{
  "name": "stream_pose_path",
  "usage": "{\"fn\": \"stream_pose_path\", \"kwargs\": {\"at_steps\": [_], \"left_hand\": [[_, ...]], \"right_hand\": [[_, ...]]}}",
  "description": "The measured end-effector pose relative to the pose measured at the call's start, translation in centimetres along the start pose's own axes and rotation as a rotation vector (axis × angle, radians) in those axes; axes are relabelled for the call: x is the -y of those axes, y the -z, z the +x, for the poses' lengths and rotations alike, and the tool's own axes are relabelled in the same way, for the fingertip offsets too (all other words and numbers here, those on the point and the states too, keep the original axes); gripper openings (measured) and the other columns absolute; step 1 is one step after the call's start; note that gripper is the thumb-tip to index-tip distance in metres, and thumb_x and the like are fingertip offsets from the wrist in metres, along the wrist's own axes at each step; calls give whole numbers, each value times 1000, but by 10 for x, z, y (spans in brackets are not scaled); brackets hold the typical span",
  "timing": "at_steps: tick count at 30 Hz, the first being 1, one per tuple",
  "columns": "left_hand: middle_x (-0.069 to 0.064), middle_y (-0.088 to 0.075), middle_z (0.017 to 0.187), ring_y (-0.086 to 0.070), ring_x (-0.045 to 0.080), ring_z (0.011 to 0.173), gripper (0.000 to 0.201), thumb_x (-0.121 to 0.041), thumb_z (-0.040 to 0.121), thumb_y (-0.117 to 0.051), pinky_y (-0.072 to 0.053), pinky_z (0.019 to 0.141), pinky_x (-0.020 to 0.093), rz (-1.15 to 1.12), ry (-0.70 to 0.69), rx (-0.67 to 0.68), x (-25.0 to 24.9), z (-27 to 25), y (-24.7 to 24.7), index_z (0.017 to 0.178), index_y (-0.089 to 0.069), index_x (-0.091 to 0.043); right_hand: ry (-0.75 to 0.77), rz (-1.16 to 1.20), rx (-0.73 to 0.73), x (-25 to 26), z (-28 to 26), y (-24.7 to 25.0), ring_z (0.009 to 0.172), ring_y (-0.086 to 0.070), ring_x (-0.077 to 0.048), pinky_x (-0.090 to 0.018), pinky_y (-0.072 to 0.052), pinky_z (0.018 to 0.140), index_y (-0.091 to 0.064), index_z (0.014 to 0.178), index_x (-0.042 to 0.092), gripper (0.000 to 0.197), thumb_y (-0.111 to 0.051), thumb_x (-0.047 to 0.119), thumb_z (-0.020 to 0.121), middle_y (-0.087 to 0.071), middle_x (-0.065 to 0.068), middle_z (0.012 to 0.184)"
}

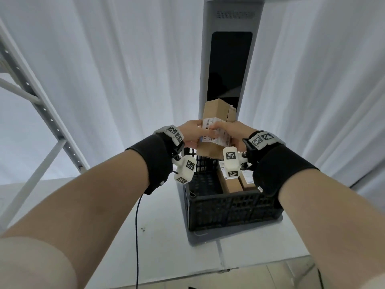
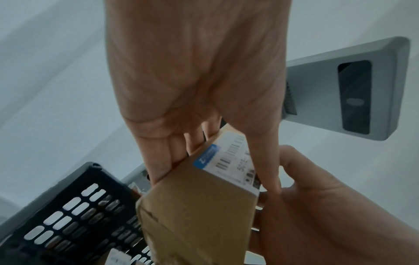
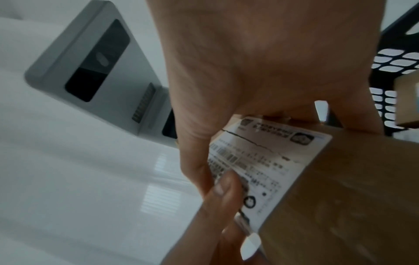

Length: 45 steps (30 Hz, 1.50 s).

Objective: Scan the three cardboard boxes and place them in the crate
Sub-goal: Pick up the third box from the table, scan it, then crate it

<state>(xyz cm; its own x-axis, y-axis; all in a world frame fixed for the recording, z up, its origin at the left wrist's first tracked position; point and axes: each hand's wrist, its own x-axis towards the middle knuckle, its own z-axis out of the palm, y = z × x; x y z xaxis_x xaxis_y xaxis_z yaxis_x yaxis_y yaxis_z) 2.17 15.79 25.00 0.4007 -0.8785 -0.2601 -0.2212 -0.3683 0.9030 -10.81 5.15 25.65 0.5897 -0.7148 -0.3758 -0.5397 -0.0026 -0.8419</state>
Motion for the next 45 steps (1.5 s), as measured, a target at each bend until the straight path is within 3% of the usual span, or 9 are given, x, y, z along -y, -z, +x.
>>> {"fn": "stream_pose_path", "kwargs": {"at_steps": [5,9,13,18,24,28,38,41,45], "left_hand": [[9,-72,120,-70,27,110,52,-28,85,-78,-56,94,49,-116,143,148,34,20,-13,133,-60,-19],[9,-70,123,-67,29,113,47,-24,89,-74,-54,96,52,-153,251,188,55,39,-25,134,-58,-19],[9,-71,122,-67,30,115,50,-27,83,-78,-54,95,55,-207,313,155,73,60,-33,130,-62,-19],[5,-75,115,-70,33,108,75,-35,59,-86,-37,104,68,-236,480,101,105,100,-42,128,-61,-20],[16,-68,117,-69,34,98,48,4,87,-45,-60,84,51,-376,499,13,114,129,-52,134,-51,-5],[14,-68,114,-68,35,99,48,0,86,-42,-56,92,53,-436,530,-27,123,151,-58,133,-52,-5],[6,-68,112,-62,33,113,42,-32,101,-49,-42,107,57,-466,612,-18,144,182,-60,140,-48,-17],[7,-66,120,-60,34,118,52,-40,102,-46,-40,109,57,-460,636,-26,152,193,-61,147,-45,-16],[12,-58,137,-55,37,125,55,-46,101,-45,-39,108,61,-478,696,-41,166,208,-68,145,-47,-14]], "right_hand": [[-101,3,82,-39,20,-6,106,-69,-31,-47,-53,100,-60,125,17,78,-77,56,58,-72,-12,114],[-171,-65,130,-70,57,-8,107,-69,-31,-47,-52,100,-62,123,19,91,-77,63,45,-72,-12,115],[-200,-94,186,-84,86,-12,108,-68,-30,-46,-52,99,-57,130,21,98,-76,66,45,-70,-11,118],[-220,-136,249,-94,114,-17,111,-62,-31,-47,-48,104,-53,130,18,77,-69,62,68,-64,-14,122],[-324,-119,315,-110,162,-17,112,-64,-29,-43,-48,106,-57,124,15,55,-68,48,82,-68,-12,116],[-371,-108,315,-120,189,-21,90,-67,-21,-34,-55,86,-57,123,13,56,-72,43,79,-70,-8,102],[-426,-222,289,-150,252,-30,110,-67,-29,-45,-50,103,-59,124,12,69,-77,47,67,-70,-13,119],[-438,-232,298,-165,275,-39,107,-70,-29,-45,-52,101,-62,121,11,80,-79,49,53,-73,-13,114],[-475,-173,298,-175,283,-49,104,-71,-27,-44,-53,99,-64,115,10,66,-81,43,61,-74,-12,112]]}}
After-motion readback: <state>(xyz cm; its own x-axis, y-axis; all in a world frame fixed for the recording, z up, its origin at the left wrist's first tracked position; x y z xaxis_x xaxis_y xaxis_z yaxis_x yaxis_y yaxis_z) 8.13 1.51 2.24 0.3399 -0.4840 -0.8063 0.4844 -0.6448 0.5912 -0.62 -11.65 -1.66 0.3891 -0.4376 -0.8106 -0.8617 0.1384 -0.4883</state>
